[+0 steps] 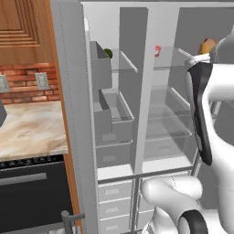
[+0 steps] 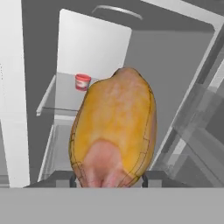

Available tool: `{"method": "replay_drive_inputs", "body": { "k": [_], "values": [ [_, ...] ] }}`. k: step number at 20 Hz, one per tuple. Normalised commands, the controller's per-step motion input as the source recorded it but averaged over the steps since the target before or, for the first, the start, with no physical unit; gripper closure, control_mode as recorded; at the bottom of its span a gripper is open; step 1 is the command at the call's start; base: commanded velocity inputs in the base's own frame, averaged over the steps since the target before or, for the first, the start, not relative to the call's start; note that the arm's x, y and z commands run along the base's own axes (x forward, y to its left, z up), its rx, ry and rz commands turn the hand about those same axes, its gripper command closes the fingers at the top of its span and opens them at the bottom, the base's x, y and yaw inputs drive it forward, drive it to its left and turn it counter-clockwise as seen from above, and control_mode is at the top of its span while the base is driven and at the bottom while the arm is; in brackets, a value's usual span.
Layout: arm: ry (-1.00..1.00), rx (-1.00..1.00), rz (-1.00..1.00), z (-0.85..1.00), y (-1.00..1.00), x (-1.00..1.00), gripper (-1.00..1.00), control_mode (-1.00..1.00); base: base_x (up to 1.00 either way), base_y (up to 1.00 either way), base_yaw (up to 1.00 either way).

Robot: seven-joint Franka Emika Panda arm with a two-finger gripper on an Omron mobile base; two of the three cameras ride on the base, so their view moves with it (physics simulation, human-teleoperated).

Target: There's a chicken drumstick in the fridge that needs to be moved to the freezer for freezing. Pick up the chicken drumstick from the fridge, place it on any shelf in the freezer, and close the fridge and freezer doors when done.

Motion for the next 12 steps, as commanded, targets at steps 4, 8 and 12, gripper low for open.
{"method": "replay_drive_inputs", "body": {
  "k": [4,8,12],
  "values": [
    [0.01,0.09,0.03,-0.28,0.31,-0.99,1.00,-1.00,0.00,0.00,0.00],
    [0.05,0.05,0.07,-0.33,0.58,-0.76,1.00,-1.00,0.00,0.00,0.00],
    [0.02,0.09,0.17,-0.36,0.84,-0.52,1.00,-1.00,0.00,0.00,0.00]
  ]
}}
